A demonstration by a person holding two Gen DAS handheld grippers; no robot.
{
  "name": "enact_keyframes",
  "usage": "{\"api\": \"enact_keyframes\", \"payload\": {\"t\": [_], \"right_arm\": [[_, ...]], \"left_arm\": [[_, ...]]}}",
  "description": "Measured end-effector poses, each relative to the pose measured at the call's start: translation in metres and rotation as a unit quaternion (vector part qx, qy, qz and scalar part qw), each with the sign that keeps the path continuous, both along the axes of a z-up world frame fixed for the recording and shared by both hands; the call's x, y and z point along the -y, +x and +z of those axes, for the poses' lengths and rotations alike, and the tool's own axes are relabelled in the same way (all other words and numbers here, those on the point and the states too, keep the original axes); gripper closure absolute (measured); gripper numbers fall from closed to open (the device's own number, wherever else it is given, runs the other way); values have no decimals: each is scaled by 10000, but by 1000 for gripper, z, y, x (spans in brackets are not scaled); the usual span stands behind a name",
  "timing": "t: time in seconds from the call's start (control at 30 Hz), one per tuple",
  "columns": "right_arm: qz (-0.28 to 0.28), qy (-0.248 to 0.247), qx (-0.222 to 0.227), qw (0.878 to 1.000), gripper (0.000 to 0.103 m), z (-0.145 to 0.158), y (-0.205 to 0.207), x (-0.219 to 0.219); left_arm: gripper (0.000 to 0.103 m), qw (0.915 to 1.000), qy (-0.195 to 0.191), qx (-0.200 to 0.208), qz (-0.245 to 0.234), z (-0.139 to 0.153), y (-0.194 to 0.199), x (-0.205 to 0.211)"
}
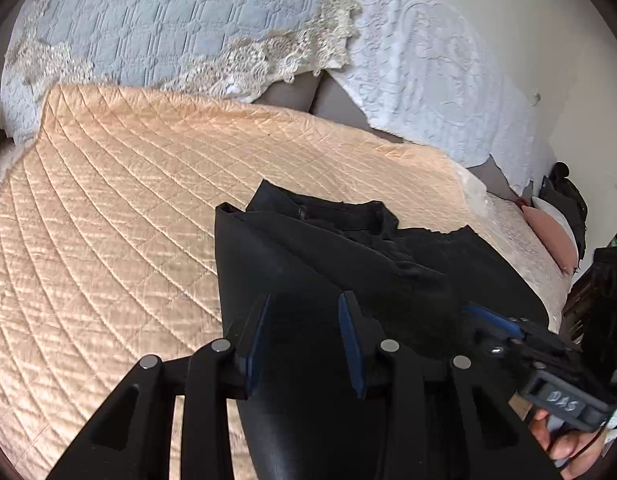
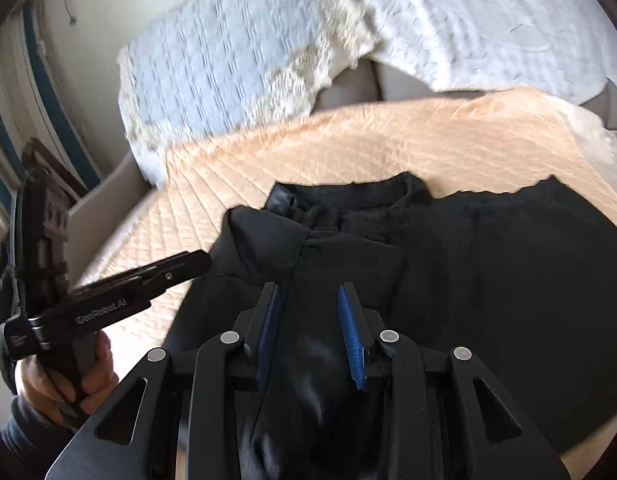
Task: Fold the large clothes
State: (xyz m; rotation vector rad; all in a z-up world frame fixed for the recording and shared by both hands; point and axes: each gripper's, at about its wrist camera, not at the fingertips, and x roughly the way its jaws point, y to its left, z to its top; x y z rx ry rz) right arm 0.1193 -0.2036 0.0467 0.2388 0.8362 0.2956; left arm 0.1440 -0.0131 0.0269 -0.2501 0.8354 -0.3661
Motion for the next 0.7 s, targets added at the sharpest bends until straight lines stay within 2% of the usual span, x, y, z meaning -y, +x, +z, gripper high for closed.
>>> {"api": "enact_keyframes", "payload": {"t": [0.07, 0.13, 0.23, 0.37, 0.43, 0.5, 0.63, 0.7], "right_arm": [[-99, -93, -342, 9993, 88, -21, 19, 2], [-232, -98, -494, 9985, 90, -40, 28, 11], [-313, 111, -541, 9980, 90, -48, 28, 21], [-250, -221, -505, 9982, 90, -47, 30, 14], [-249, -58, -596, 9979, 89, -45, 32, 20], [-300, 61, -628, 9976, 89, -36, 28, 26], [-117, 124, -130, 9998, 87, -5, -17, 25], [61, 95, -48, 9999, 87, -2, -39, 19]], "left_arm": [[68, 9999, -25, -136, -26, -9, 9, 4], [68, 9996, -19, -259, -91, -18, 14, 10], [68, 9993, 60, -348, -127, -28, 19, 17], [67, 9988, 286, -356, -187, -29, 20, 23], [67, 9984, 439, -285, -193, -22, 14, 24], [68, 9989, 418, -128, -184, -11, -2, 22], [67, 9987, 314, 197, -338, 3, -52, 21], [67, 9985, 267, 217, -421, 1, -72, 23]]}}
